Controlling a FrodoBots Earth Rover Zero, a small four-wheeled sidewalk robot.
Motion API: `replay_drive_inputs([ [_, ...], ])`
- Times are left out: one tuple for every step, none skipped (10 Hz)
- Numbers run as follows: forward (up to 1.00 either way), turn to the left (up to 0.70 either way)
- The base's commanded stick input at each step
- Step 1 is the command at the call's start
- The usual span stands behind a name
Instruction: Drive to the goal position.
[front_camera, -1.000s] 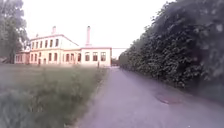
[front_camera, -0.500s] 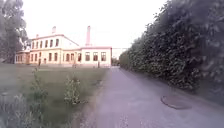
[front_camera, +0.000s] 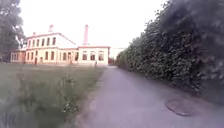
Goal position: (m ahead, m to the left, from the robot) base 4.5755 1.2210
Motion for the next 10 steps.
replay_drive_inputs([
  [0.50,0.00],
  [0.50,0.00],
  [0.50,0.00],
  [0.50,-0.27],
  [0.50,-0.50],
  [0.50,-0.40],
  [0.50,-0.02],
  [0.50,0.00],
  [0.50,0.00],
  [0.50,0.00],
])
